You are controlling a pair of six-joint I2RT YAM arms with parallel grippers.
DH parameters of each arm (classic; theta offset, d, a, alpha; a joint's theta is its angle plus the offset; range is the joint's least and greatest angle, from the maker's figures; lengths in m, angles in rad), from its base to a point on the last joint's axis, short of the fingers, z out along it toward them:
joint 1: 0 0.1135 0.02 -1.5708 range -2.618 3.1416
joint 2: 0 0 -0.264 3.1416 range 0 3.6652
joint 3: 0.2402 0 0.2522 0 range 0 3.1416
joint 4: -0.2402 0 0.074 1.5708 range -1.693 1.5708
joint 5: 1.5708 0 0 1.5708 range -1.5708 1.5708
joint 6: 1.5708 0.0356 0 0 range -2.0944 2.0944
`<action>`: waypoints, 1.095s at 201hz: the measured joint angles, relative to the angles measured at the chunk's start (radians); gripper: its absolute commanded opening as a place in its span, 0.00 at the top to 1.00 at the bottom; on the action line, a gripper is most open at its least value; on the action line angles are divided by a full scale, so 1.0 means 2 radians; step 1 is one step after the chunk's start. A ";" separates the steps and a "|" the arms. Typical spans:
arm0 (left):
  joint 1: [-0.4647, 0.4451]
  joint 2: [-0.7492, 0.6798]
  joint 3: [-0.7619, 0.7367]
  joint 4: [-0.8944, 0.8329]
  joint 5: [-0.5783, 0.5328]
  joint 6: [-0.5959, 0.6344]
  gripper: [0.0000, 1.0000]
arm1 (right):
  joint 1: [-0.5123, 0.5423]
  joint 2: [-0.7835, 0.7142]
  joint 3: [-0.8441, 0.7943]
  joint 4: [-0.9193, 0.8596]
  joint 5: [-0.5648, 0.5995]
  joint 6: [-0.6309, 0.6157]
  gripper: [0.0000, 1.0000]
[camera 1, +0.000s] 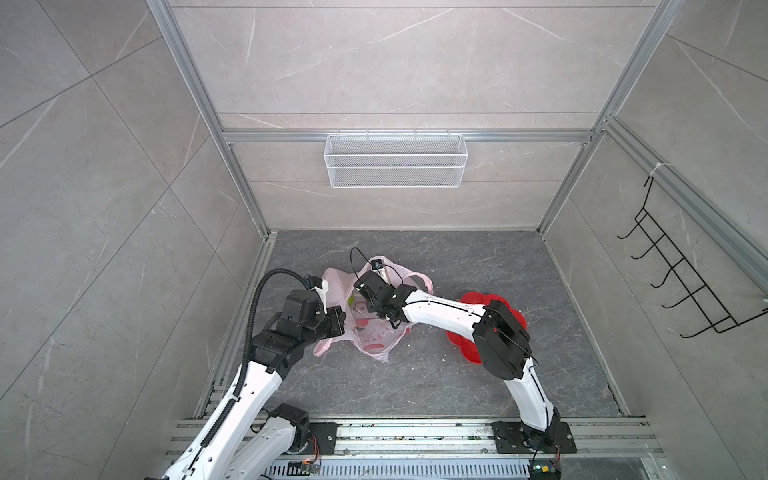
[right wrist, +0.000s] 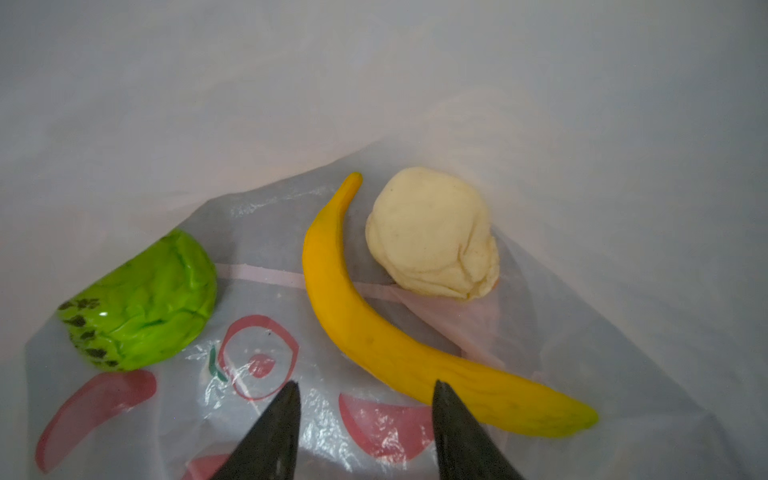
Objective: Take the fake fruits out of the plastic bag
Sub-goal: 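Move the right gripper back over the bag opening, then lower the right gripper into the bag toward the cream-coloured fruit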
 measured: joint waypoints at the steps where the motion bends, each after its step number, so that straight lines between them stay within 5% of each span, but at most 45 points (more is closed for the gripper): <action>1: 0.000 0.000 0.000 0.000 0.000 0.000 0.99 | 0.000 0.000 0.000 0.000 0.001 0.000 0.40; 58: 0.000 0.000 -0.003 0.005 0.009 0.000 0.99 | -0.013 0.028 0.034 0.002 0.014 0.039 0.26; 220: 0.000 0.023 -0.009 0.007 0.012 0.000 0.99 | -0.044 0.075 0.098 -0.029 0.013 0.082 0.19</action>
